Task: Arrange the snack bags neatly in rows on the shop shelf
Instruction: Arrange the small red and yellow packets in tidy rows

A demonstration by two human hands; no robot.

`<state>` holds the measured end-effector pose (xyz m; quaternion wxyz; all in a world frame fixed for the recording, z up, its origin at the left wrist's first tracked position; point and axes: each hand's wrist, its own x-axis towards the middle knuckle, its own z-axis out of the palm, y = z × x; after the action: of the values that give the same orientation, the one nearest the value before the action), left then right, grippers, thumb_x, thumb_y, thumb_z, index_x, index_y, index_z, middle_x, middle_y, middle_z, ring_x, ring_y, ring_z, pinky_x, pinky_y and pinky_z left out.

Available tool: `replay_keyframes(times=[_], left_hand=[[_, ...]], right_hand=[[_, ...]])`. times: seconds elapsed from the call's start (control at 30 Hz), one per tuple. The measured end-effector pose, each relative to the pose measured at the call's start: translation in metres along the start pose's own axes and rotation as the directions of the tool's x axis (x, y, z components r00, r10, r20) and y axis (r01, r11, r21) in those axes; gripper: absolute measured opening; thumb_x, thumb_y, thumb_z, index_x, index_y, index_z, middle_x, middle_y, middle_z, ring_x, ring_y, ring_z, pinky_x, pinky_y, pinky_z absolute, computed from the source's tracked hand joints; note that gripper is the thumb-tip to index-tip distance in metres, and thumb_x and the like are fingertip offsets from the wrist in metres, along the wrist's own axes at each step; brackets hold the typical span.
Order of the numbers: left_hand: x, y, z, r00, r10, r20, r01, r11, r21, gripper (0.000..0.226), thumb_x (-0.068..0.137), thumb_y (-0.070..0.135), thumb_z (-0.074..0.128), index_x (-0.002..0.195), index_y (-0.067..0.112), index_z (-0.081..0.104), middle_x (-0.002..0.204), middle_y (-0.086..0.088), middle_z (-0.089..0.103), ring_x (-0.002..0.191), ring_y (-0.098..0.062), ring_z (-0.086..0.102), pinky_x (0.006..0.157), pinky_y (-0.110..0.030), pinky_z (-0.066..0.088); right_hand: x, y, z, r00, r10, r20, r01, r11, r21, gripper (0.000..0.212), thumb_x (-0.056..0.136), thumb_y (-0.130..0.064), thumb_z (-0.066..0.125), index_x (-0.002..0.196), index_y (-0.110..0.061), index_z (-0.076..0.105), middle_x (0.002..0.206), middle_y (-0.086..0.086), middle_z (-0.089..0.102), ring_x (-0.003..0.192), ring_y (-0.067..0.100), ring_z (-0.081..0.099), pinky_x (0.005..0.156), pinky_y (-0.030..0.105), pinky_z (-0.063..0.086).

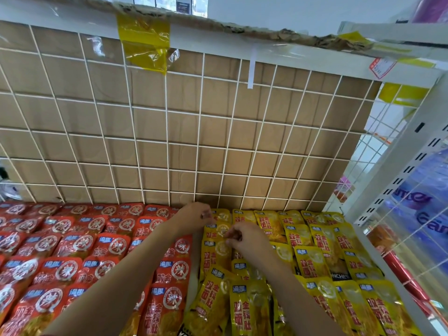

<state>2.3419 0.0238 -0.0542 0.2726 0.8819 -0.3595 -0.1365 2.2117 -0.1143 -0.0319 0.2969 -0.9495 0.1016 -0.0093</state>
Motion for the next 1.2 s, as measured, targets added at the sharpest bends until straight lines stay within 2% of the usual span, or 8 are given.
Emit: replay_keyframes(times=[0.27, 0.43, 0.6, 0.67, 0.8, 0.9, 1.03, 1.2], left_hand=[[-0.003, 0.003, -0.002, 1.000, -0.009, -0.008, 0.009, 0.999, -0.034, 0.011, 0.088, 0.029, 0.061, 0.086, 0.020, 0.056, 0.087, 0.006, 0.054, 0.083, -0.008, 0.051, 0.068, -0.020, 0.038], [-0.008, 0.007, -0.001, 0.997, -0.005, -0.082, 0.003, 1.000, -0.023, 0.007, 0.087, 0.028, 0.061, 0.088, 0.022, 0.057, 0.090, 0.004, 0.057, 0.085, -0.011, 0.054, 0.072, -0.025, 0.046], [-0.028, 0.021, -0.007, 0.980, 0.025, -0.199, -0.037, 0.998, -0.052, 0.007, 0.088, 0.022, 0.061, 0.094, 0.018, 0.061, 0.089, 0.007, 0.056, 0.077, -0.001, 0.050, 0.062, -0.010, 0.038], [-0.044, 0.028, -0.009, 0.978, 0.060, -0.199, -0.068, 0.997, -0.036, 0.007, 0.088, 0.022, 0.060, 0.095, 0.020, 0.061, 0.088, 0.008, 0.057, 0.077, -0.002, 0.051, 0.060, -0.007, 0.036], [-0.075, 0.046, -0.004, 0.994, 0.089, -0.058, -0.093, 0.993, -0.072, 0.015, 0.086, 0.024, 0.064, 0.102, 0.022, 0.063, 0.094, 0.012, 0.058, 0.083, -0.003, 0.055, 0.069, -0.012, 0.043], [-0.092, 0.054, 0.007, 0.989, 0.136, 0.066, -0.136, 0.991, 0.006, 0.029, 0.083, 0.031, 0.067, 0.111, 0.027, 0.062, 0.098, 0.018, 0.050, 0.091, 0.000, 0.052, 0.079, -0.014, 0.042], [-0.104, 0.056, 0.019, 0.980, 0.164, 0.110, -0.183, 0.964, 0.194, 0.052, 0.080, 0.040, 0.067, 0.129, 0.033, 0.051, 0.122, 0.009, 0.045, 0.114, -0.007, 0.040, 0.097, -0.022, 0.033], [-0.108, 0.059, 0.023, 0.981, 0.170, 0.091, -0.188, 0.949, 0.252, 0.050, 0.078, 0.041, 0.067, 0.125, 0.034, 0.051, 0.122, 0.009, 0.044, 0.115, -0.007, 0.038, 0.098, -0.022, 0.030]], right_hand=[[0.001, 0.001, -0.001, 1.000, 0.021, -0.014, -0.021, 1.000, 0.011, 0.016, 0.085, -0.020, 0.064, 0.100, -0.017, 0.068, 0.090, -0.004, 0.061, 0.082, 0.006, 0.050, 0.067, 0.017, 0.037], [-0.003, 0.000, -0.001, 0.999, -0.003, -0.039, 0.003, 1.000, 0.020, 0.015, 0.084, -0.022, 0.064, 0.098, -0.018, 0.066, 0.094, -0.003, 0.063, 0.080, 0.007, 0.050, 0.058, 0.009, 0.033], [-0.017, 0.001, -0.013, 0.989, -0.027, -0.145, 0.029, 0.999, 0.015, 0.013, 0.088, -0.028, 0.059, 0.098, -0.023, 0.062, 0.076, -0.016, 0.052, 0.065, -0.002, 0.046, 0.055, 0.010, 0.031], [-0.026, 0.003, -0.021, 0.986, -0.044, -0.163, 0.042, 0.999, -0.016, 0.012, 0.089, -0.029, 0.057, 0.099, -0.024, 0.061, 0.079, -0.017, 0.052, 0.066, -0.003, 0.046, 0.058, 0.009, 0.034], [-0.051, 0.010, -0.030, 0.992, -0.064, -0.112, 0.055, 0.996, -0.074, 0.008, 0.089, -0.033, 0.056, 0.091, -0.027, 0.061, 0.083, -0.017, 0.055, 0.076, 0.001, 0.051, 0.072, 0.018, 0.046], [-0.069, 0.013, -0.032, 0.997, -0.072, -0.023, 0.069, 0.990, -0.119, 0.013, 0.089, -0.037, 0.056, 0.077, -0.032, 0.055, 0.080, -0.017, 0.052, 0.079, 0.001, 0.051, 0.075, 0.021, 0.046], [-0.086, 0.015, -0.032, 0.994, -0.084, 0.067, 0.093, 0.986, -0.137, 0.016, 0.086, -0.047, 0.056, 0.086, -0.031, 0.060, 0.092, -0.014, 0.055, 0.087, -0.001, 0.047, 0.078, 0.019, 0.040], [-0.092, 0.019, -0.027, 0.988, -0.064, 0.141, 0.093, 0.974, -0.205, 0.029, 0.085, -0.049, 0.057, 0.102, -0.027, 0.061, 0.097, -0.011, 0.048, 0.098, 0.005, 0.043, 0.087, 0.023, 0.036]])
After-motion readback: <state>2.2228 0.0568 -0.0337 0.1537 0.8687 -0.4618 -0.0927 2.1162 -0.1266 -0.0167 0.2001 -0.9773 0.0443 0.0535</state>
